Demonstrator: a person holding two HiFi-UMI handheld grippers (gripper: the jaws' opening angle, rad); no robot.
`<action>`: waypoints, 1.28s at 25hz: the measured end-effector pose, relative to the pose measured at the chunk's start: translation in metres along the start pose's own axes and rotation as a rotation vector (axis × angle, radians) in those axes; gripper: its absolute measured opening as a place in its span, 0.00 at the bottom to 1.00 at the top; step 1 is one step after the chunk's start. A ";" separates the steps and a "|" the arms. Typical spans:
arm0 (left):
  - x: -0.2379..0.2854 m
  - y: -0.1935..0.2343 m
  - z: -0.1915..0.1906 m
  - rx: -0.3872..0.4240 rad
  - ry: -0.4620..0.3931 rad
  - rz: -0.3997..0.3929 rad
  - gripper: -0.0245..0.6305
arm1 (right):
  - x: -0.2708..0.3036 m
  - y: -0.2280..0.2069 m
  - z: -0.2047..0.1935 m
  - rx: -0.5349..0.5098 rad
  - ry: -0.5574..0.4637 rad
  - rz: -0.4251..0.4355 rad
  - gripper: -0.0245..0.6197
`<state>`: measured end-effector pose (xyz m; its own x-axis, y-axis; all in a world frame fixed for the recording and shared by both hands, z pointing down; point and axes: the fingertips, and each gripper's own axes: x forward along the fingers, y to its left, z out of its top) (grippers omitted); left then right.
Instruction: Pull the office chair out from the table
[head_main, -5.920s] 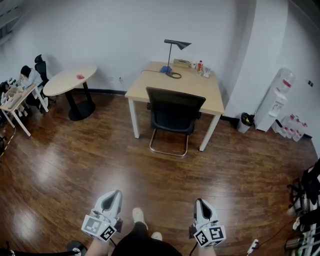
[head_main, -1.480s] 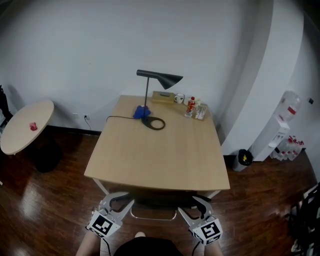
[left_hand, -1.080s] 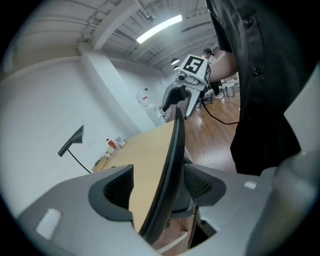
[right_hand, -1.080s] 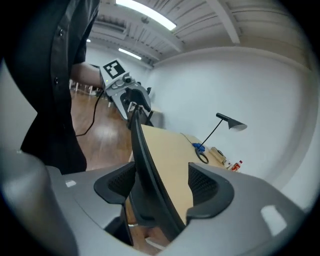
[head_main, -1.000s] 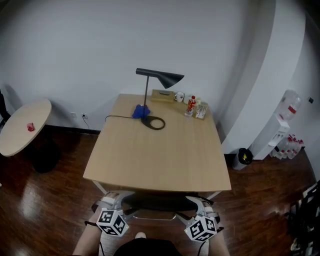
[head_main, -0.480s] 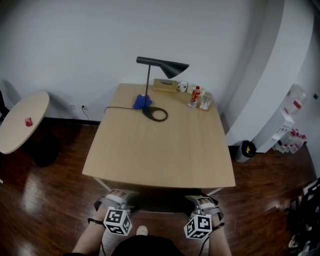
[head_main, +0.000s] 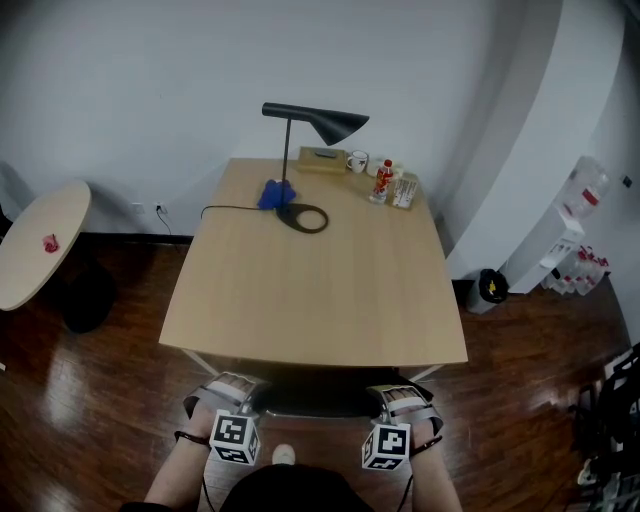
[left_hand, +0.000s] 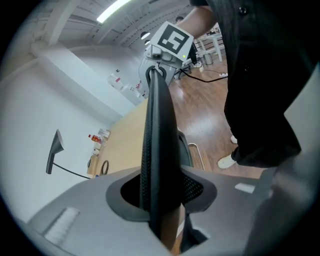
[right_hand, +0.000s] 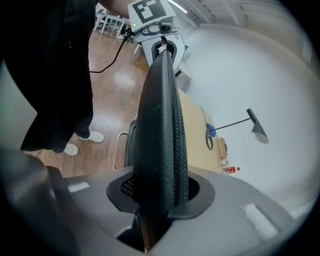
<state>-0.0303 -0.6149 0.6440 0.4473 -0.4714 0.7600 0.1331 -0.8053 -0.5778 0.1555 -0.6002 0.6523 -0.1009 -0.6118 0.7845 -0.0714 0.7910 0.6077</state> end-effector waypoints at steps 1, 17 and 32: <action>0.001 -0.002 -0.001 0.011 0.007 -0.009 0.23 | 0.001 0.001 0.000 -0.003 0.002 0.002 0.22; -0.001 -0.017 -0.001 0.056 0.100 -0.058 0.13 | -0.009 0.029 -0.005 -0.008 0.052 0.213 0.10; -0.037 -0.066 0.013 0.040 0.102 -0.054 0.13 | -0.052 0.078 0.007 -0.007 0.024 0.251 0.09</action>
<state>-0.0438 -0.5392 0.6500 0.3469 -0.4637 0.8153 0.1905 -0.8163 -0.5453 0.1478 -0.5071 0.6579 -0.0905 -0.3962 0.9137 -0.0399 0.9182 0.3942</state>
